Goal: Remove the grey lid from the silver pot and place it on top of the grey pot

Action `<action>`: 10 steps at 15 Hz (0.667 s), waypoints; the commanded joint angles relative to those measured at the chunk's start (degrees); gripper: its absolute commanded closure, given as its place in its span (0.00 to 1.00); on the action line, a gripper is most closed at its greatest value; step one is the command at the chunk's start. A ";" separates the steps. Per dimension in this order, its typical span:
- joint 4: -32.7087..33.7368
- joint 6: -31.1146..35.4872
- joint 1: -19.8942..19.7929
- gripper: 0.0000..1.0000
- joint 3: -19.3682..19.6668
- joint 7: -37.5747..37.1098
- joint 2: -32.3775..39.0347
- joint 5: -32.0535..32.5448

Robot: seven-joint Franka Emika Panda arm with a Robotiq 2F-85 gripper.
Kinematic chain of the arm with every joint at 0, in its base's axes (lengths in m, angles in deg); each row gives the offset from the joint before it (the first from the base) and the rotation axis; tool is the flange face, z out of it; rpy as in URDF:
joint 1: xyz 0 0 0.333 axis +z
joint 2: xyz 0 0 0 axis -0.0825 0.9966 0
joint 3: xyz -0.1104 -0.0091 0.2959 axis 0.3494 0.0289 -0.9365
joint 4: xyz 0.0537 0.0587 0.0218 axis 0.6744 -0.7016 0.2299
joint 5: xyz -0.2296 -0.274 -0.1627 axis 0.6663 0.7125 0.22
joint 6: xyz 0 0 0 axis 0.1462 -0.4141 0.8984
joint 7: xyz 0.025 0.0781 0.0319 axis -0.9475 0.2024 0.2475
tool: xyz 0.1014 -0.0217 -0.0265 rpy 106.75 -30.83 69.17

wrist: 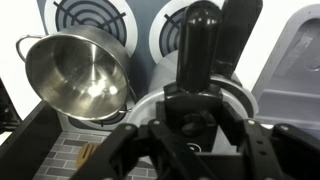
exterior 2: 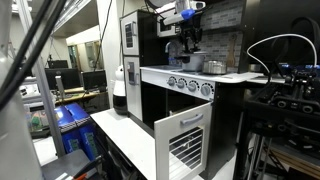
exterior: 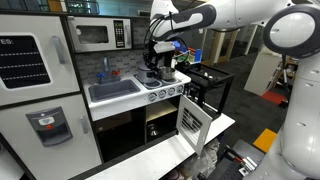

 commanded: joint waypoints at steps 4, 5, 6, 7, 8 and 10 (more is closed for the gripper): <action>-2.01 2.17 0.25 0.70 -0.21 -1.21 -1.13 -0.30; -2.11 2.24 0.20 0.70 -0.21 -1.23 -1.14 -0.50; -2.21 2.15 0.15 0.70 -0.18 -1.19 -1.18 -0.55; -2.36 2.15 0.02 0.70 -0.18 -1.15 -1.28 -0.87; -2.44 2.18 -0.04 0.70 -0.19 -1.17 -1.32 -1.14; -2.55 2.07 -0.16 0.70 -0.22 -0.96 -1.35 -1.62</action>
